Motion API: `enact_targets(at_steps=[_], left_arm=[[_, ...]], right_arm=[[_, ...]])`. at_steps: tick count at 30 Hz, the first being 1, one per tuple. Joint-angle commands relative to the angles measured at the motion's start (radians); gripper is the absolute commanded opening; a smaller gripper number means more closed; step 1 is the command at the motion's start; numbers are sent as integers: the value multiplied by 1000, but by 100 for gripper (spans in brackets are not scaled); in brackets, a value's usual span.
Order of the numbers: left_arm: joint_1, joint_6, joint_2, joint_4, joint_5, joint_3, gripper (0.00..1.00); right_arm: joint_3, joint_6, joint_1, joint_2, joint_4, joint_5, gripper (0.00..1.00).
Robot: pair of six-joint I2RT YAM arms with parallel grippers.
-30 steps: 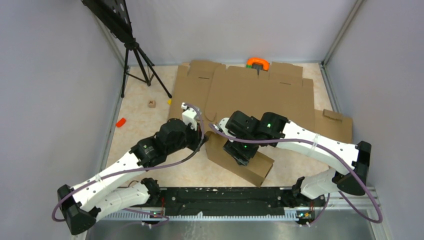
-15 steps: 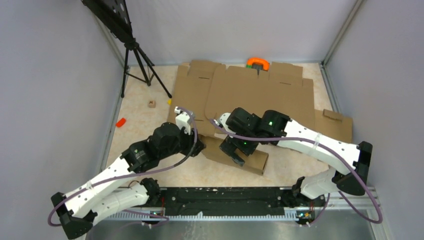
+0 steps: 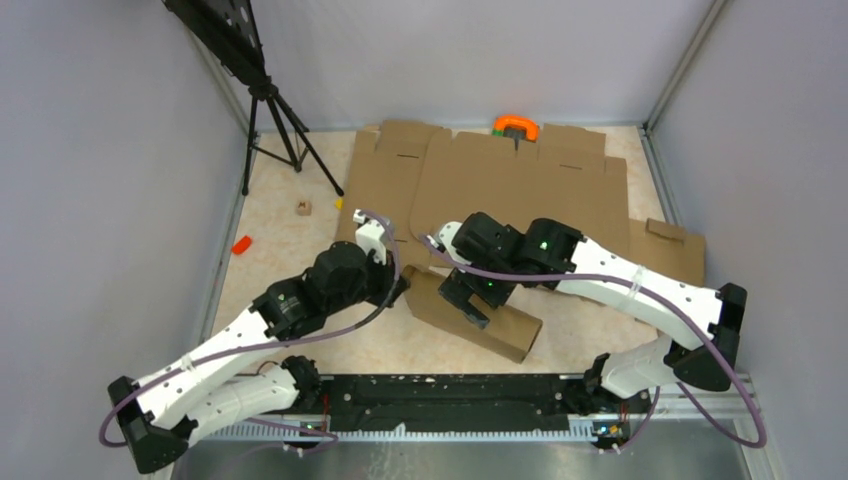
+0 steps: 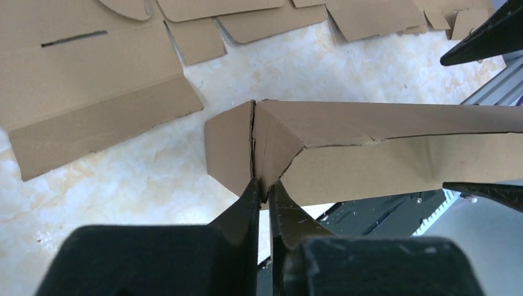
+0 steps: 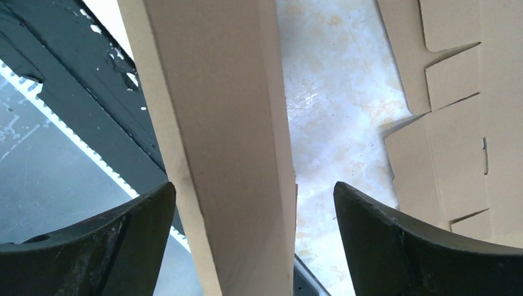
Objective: Fold the paper box
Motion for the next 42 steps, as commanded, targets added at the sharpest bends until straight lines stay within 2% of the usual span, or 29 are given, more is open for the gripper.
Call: enact_targets(at_steps=[1,5,12,17,24,30,42], left_arm=[[0,28,57,-12,-16,-7,5],[0,45,100,-14,7,10,4],[0,49,136,10,27,12,4],[-1,34,140,15,30,5,3],[0,23,123,45,37,-24,3],[0,9,134,65,46,-35,7],[0,0,161,84,48,-35,17]], right_arm=[[5,-3,-2,-48,5,15,97],[41,-8,-2,-52,28,22,96],[181,-33,-2,76,120,93,78],[188,-51,-1,122,221,127,56],[66,-64,-1,69,406,138,30],[-65,-65,-3,-37,538,74,26],[-258,7,-1,-106,593,-20,28]])
